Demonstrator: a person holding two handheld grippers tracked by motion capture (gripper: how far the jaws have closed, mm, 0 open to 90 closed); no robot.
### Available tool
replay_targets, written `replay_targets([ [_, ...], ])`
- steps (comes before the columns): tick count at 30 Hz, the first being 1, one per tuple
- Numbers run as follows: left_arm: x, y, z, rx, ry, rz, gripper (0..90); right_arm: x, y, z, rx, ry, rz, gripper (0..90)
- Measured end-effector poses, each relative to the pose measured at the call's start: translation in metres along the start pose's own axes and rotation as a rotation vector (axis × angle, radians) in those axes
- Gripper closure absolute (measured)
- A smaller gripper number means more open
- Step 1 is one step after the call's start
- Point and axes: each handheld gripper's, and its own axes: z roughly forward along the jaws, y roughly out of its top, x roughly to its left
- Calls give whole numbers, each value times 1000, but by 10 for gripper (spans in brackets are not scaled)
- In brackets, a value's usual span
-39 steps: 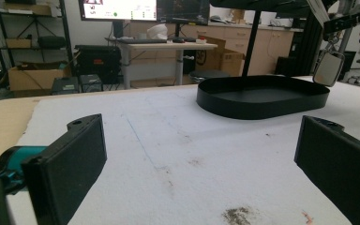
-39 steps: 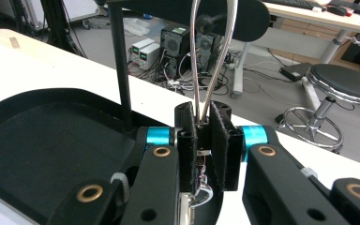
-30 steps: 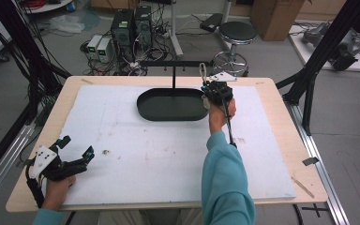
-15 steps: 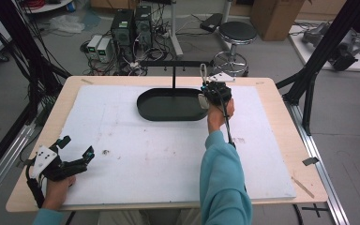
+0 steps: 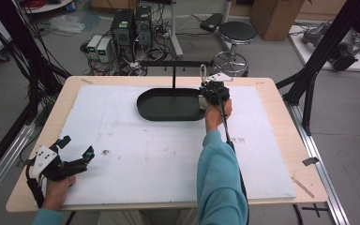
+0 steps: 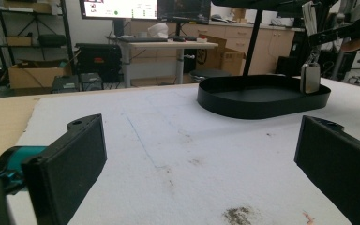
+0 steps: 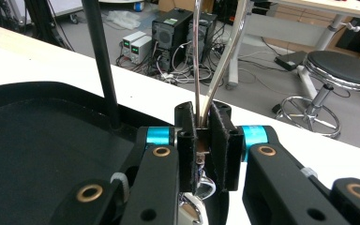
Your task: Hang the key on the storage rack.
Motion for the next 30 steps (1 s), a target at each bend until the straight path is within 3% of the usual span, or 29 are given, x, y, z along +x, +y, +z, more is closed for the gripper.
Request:
replay_targets([
  [8, 0, 0, 0, -2, -2, 0, 29, 0, 0, 1, 9, 14, 1, 796],
  [15, -1, 0, -1, -8, -4, 5, 29, -3, 0, 0, 10, 55, 6, 679],
  [17, -1, 0, -1, -11, -3, 6, 29, -5, 1, -2, -5, 68, 5, 572],
  [20, 0, 0, -1, -9, -5, 6, 29, -6, 1, -6, -51, 114, 69, 295],
  [23, -1, 0, -1, -12, -4, 6, 29, -5, 5, -13, -44, 111, 62, 28],
  [24, -1, 0, -1, -14, -5, 10, 29, -5, 6, -18, -54, 119, 69, 5],
  [27, -1, -1, -1, -14, -5, 8, 29, -8, 9, -38, -143, 203, 70, 5],
  [30, 0, 0, -1, -13, -6, 5, 29, -10, 13, -60, -196, 240, 65, 6],
])
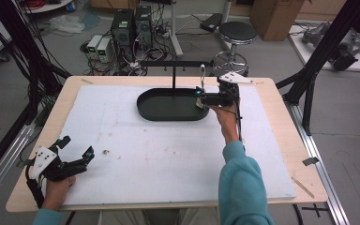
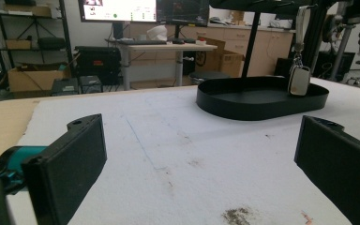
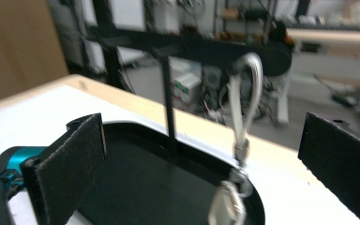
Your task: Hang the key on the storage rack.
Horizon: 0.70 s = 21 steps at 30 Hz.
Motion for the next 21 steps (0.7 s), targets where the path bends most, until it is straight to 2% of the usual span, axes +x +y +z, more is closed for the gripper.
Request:
replay_targets([
  [5, -1, 0, 0, -2, -2, 9, 29, 3, -1, -32, -48, 38, -24, 6],
  [7, -1, 0, 0, -1, -2, 9, 29, 3, -8, -49, -68, 58, -50, 6],
  [12, -2, 0, 0, -1, -1, 18, 29, 4, -35, -82, -110, 94, -80, 6],
  [15, -2, 0, 0, 2, 0, 22, 29, 2, -55, -101, -147, 105, -65, 6],
  [21, -2, 0, 0, 1, 2, 23, 29, -8, -93, -131, -160, 97, -51, 6],
])
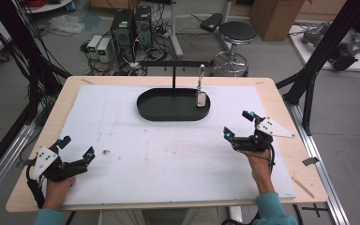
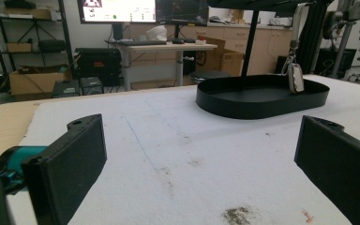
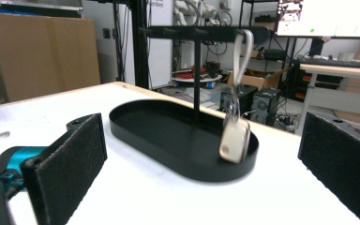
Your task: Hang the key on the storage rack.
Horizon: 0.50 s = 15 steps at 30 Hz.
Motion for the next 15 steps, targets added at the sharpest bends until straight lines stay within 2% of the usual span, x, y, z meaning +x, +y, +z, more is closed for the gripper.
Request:
replay_targets([
  [4, -1, 0, 0, -3, 2, 0, 29, 0, -19, -19, -14, -21, 14, 6],
  [8, -1, 0, 0, -6, 3, 8, 29, 4, -36, -31, -58, -59, 10, 6],
  [11, -2, 0, -1, -10, 4, 14, 29, 5, -45, -35, -82, -63, 14, 6],
  [15, -2, 0, -1, -10, 6, 14, 29, 6, -54, -35, -64, -58, 12, 6],
])
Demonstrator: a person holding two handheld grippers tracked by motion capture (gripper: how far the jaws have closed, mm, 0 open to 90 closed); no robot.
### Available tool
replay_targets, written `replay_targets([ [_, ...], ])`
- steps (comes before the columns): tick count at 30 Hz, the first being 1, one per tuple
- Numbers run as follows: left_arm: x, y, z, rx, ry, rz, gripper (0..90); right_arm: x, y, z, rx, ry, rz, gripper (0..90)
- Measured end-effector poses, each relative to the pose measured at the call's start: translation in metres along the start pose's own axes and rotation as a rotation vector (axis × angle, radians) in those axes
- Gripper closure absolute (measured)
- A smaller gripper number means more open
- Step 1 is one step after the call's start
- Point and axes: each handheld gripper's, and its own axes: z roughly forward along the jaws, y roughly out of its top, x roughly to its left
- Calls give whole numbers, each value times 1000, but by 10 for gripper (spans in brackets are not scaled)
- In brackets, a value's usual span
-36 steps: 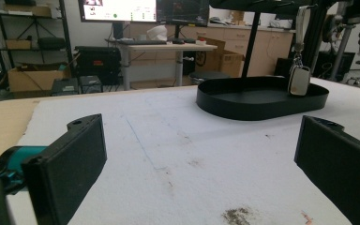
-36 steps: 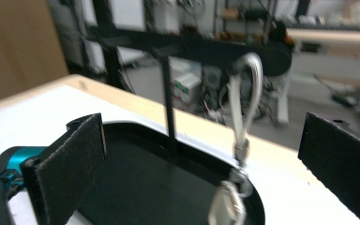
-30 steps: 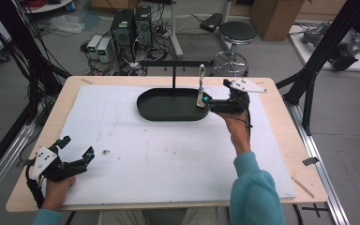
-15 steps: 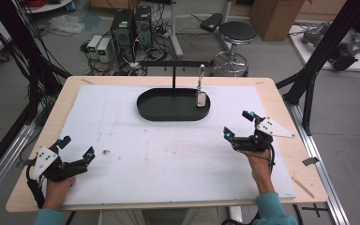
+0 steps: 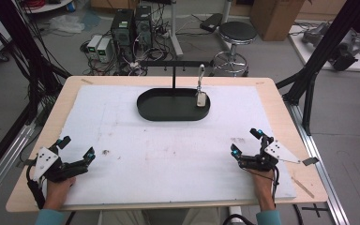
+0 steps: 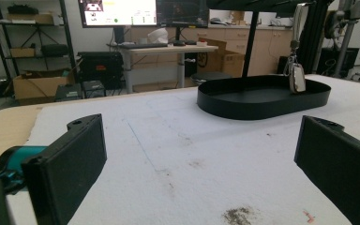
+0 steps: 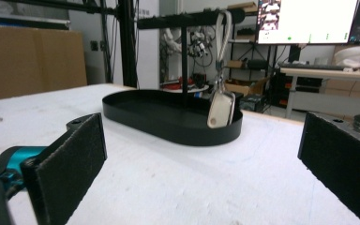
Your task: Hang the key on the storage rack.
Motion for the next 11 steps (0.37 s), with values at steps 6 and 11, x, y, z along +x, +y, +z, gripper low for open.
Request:
replay_targets([
  [6, 0, 0, 0, 3, 2, 6, 29, 0, -2, 1, 0, -13, 14, 6],
  [11, -1, 0, -1, -9, 2, 4, 29, 1, -2, 1, 8, -14, 0, 6],
])
